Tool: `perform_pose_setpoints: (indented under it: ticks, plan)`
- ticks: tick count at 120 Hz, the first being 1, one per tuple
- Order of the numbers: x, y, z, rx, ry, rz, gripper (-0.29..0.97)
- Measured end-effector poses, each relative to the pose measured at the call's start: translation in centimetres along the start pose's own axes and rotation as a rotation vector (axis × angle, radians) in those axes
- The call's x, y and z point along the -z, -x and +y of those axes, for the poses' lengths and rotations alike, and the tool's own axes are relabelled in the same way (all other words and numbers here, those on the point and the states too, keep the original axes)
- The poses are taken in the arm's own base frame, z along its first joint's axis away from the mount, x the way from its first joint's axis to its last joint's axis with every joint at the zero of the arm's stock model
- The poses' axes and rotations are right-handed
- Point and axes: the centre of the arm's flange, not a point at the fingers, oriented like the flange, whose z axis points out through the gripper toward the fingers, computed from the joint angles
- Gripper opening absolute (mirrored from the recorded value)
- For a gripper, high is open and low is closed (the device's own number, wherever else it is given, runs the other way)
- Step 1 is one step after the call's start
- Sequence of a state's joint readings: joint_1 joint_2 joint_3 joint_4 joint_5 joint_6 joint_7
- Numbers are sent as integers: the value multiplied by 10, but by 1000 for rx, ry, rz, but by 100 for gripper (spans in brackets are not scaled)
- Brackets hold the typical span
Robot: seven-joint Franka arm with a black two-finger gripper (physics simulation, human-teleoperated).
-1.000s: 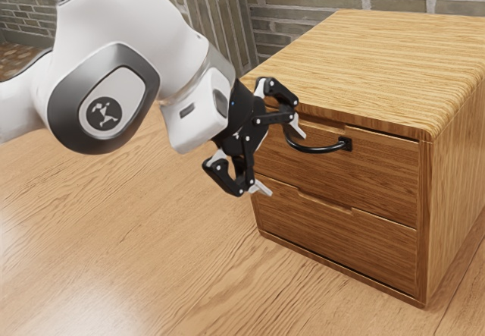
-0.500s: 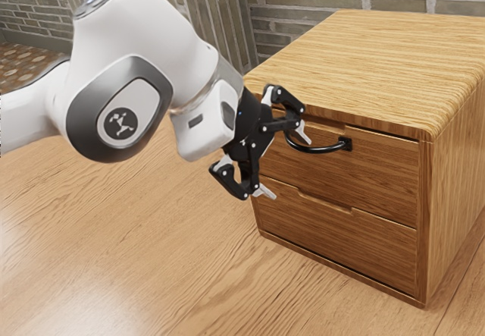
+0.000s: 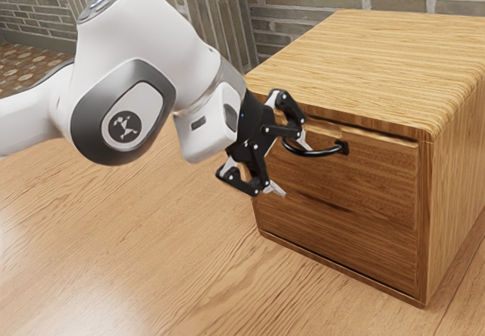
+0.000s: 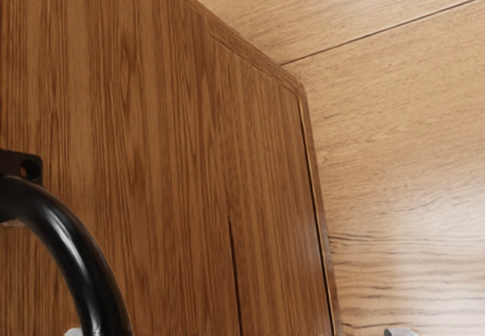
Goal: Pull the drawer handle with one arm to open the drawer
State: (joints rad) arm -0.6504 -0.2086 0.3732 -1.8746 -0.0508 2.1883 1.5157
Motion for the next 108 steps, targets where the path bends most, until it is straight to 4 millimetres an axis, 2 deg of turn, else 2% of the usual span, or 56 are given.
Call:
perform_pose_setpoints:
  ticks: [20,51,84,92,108]
  plan:
    - [11,6,7,12,-10,8,31]
    - [13,11,19,29,-2,19,30]
    - [26,8,47,29,1,50,24]
    - [32,5,56,26,-5,42,18]
    - [37,3,69,27,-9,46,16]
